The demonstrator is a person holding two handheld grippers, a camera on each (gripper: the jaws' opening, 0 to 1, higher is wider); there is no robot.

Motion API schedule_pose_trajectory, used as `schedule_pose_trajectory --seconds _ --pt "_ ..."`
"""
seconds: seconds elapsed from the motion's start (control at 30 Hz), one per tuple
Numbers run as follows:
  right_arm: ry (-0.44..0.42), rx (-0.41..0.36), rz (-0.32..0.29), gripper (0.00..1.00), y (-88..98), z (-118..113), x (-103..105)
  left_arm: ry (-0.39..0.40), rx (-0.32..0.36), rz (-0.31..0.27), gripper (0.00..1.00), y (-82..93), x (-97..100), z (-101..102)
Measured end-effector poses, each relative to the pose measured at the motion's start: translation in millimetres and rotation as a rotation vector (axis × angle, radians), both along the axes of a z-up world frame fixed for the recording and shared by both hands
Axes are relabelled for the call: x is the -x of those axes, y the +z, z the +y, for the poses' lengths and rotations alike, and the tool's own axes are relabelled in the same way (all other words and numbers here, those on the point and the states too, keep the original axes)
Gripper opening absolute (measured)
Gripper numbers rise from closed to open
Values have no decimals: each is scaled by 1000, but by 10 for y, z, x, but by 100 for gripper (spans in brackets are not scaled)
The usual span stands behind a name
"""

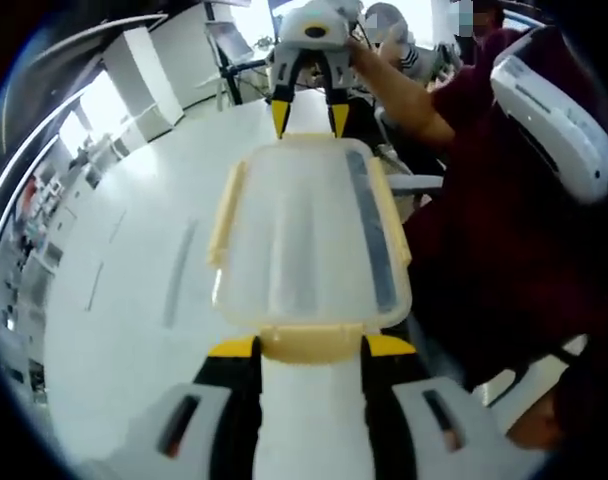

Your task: Snap each plastic latch of the storage box into its locked position after aligning the lid with the box until every specified latch is closed and the lid sits flush.

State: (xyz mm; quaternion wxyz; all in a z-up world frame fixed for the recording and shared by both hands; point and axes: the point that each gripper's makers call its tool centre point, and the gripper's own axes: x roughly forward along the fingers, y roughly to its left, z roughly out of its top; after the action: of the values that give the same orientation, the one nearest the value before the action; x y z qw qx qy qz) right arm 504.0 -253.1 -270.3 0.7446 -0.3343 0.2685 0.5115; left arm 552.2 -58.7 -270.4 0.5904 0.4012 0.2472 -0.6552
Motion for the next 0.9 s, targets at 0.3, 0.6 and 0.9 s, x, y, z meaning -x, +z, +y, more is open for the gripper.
schedule_pose_trajectory --seconds 0.3,0.6,0.9 --pt "6 -35 6 38 -7 -71 -207 -2 -5 8 37 49 -173 -48" --pt "1 -34 25 38 -90 -77 -339 8 -15 14 37 9 -264 -49" --pt "10 -23 53 38 -101 -89 -431 17 -25 53 37 -64 -324 -60"
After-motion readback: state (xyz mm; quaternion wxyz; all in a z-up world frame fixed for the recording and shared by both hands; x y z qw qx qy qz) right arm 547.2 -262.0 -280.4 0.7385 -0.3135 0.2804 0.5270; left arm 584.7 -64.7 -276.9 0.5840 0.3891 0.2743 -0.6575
